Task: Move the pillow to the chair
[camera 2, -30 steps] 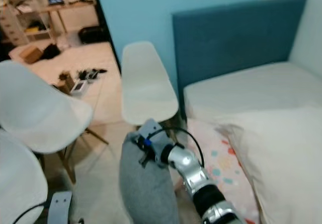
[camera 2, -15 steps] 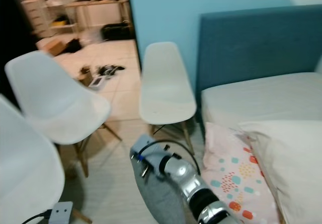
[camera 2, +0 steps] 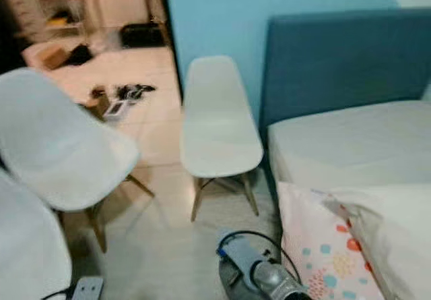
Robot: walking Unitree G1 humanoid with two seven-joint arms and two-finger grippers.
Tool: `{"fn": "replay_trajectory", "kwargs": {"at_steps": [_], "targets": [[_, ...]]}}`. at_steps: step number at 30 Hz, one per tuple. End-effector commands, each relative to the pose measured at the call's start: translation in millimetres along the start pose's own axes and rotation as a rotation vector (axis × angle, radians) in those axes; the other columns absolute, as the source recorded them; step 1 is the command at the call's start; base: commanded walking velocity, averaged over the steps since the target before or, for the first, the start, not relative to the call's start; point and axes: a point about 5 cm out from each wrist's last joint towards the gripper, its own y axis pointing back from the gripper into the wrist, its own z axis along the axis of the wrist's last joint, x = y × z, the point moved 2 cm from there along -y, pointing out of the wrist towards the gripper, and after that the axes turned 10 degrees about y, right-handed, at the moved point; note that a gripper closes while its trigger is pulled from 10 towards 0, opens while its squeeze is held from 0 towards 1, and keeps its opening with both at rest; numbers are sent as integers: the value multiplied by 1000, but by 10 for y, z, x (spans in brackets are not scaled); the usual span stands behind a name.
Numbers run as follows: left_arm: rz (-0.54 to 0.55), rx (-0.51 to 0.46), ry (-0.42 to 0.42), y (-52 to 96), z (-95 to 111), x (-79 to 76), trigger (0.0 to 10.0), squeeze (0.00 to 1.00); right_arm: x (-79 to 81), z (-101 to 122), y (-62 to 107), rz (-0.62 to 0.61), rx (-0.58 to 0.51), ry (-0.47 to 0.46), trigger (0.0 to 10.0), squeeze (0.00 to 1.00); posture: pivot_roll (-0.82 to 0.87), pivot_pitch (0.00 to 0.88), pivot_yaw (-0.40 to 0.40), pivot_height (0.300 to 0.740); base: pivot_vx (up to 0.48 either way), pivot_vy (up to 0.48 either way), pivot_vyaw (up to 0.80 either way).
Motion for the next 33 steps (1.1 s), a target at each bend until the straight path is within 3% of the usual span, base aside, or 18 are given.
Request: {"fn": "replay_trajectory", "kwargs": {"at_steps": [1, 5, 10, 11, 12, 14, 15, 16, 17, 18, 19, 22, 27, 33], "targets": [[16, 39, -19, 26, -117, 88, 10000, 0, -24, 121, -26, -19, -50, -65, 10000, 0, -111, 33, 38, 740, 480, 0, 800], [19, 38, -14, 28, -124, 85, 10000, 0, -193, 408, -36, -36, -183, -129, 10000, 0, -112, 35, 38, 740, 480, 0, 800], [26, 10, 4, 16, -58, 85, 10000, 0, -281, 700, -35, -12, -302, -114, 10000, 0, -108, 36, 37, 740, 480, 0, 800], [37, -50, 32, -13, 120, 109, 10000, 0, -435, 1116, 27, 4, -476, -77, 10000, 0, -105, 35, 34, 740, 480, 0, 800], [42, -78, 46, -24, 204, 124, 10000, 0, -514, 1292, 75, 2, -550, -63, 10000, 0, -105, 35, 34, 740, 480, 0, 800], [45, -110, 69, -36, 310, 143, 10000, 0, -617, 1496, 148, -1, -638, -56, 10000, 0, -106, 35, 34, 740, 480, 0, 800], [45, -110, 69, -36, 310, 143, 10000, 0, -617, 1496, 148, -1, -638, -56, 10000, 0, -106, 35, 34, 740, 480, 0, 800], [45, -144, 93, -46, 419, 157, 10000, 0, -701, 1662, 220, -1, -708, -54, 10000, 0, -105, 34, 33, 740, 480, 0, 800], [45, -144, 93, -46, 419, 157, 10000, 0, -701, 1662, 220, -1, -708, -54, 10000, 0, -105, 34, 33, 740, 480, 0, 800], [39, -221, 118, -55, 657, 170, 10000, 0, -839, 1975, 389, 8, -842, -32, 10000, 0, -105, 34, 32, 740, 480, 0, 800], [39, -221, 118, -55, 657, 170, 10000, 0, -839, 1975, 389, 8, -842, -32, 10000, 0, -105, 34, 32, 740, 480, 0, 800], [26, -317, 122, -49, 944, 154, 10000, 0, -969, 2316, 615, 2, -983, 11, 10000, 0, -107, 32, 28, 740, 480, 0, 800], [1, -398, 97, -29, 1178, 73, 10000, 0, -1028, 2529, 755, -24, -1060, 52, 10000, 0, -106, 33, 21, 740, 480, 0, 800], [-47, -465, 97, -1, 1354, -69, 10000, 0, -1013, 2580, 774, -31, -1073, 63, 10000, 0, -103, 37, 15, 740, 341, 0, 800]]}}
